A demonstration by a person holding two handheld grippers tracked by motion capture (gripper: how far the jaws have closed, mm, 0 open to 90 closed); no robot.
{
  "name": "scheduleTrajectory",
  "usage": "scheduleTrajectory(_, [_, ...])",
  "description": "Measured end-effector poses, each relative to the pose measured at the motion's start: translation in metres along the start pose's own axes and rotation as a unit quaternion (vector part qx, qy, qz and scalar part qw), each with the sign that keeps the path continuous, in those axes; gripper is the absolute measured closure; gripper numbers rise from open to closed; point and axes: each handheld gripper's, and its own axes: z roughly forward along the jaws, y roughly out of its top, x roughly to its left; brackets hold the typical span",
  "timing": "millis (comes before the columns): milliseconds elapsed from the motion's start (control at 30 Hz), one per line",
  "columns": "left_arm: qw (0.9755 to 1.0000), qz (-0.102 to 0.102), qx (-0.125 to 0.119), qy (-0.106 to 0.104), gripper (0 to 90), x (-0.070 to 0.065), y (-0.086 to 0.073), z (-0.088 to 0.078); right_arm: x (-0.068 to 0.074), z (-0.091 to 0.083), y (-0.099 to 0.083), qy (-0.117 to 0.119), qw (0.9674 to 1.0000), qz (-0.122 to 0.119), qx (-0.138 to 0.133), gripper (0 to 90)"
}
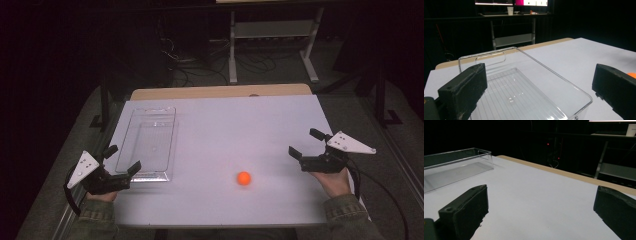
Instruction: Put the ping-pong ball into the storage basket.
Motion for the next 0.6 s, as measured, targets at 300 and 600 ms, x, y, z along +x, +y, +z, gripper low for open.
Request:
scheduleTrajectory(300, [0.9999, 0.014, 0.009, -0.004, 0.0, -0.002, 0.008, 0.000, 0.000, 0.001, 0.000, 0.000, 1.0000, 0.000, -0.001, 0.0])
scheduleTrajectory(600, [0.9993, 0.028, 0.019, -0.015, 0.0, -0.007, 0.018, 0.006, 0.001, 0.002, -0.001, 0.005, 1.0000, -0.003, 0.003, 0.0])
